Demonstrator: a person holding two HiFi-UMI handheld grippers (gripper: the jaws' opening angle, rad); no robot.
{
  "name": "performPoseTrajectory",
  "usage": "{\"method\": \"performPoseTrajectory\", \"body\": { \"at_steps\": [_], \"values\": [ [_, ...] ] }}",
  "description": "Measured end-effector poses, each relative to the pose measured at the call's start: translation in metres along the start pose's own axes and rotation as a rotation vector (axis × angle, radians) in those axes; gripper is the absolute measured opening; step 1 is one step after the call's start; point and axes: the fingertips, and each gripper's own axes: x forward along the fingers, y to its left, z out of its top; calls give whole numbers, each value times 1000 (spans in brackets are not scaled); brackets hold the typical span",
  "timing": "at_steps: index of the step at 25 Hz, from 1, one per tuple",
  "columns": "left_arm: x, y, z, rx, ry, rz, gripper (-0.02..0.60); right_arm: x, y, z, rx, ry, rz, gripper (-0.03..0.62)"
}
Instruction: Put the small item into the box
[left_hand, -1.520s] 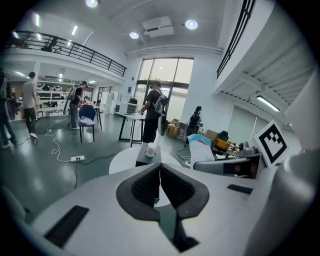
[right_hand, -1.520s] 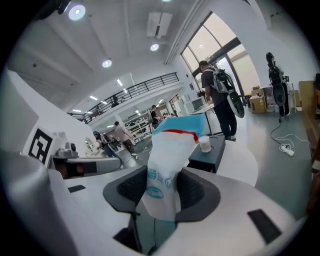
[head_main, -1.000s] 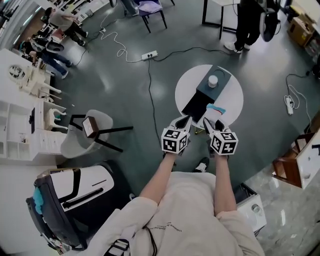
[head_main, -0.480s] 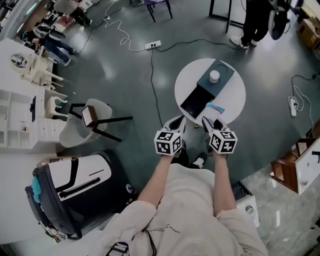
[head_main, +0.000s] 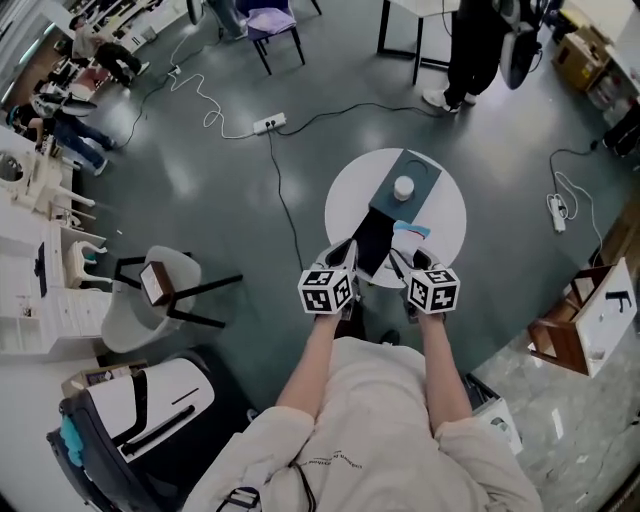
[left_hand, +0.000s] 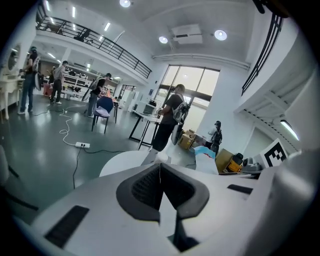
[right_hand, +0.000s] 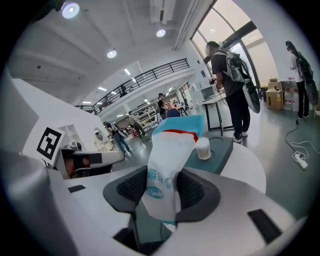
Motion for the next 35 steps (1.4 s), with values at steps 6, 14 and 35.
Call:
{"method": "performPoseTrajectory", "body": {
  "at_steps": [6,14,35],
  "values": [
    [53,27,32,35,48,-62,21,52,-18,24,-31,46,-80,198],
    [115,88,60,94,127,-105,21,137,-29,48,56,49,-104,198],
    [200,96,9,320,384,-328,21,210,-73,-88,585,324,-221,198]
  ]
}}
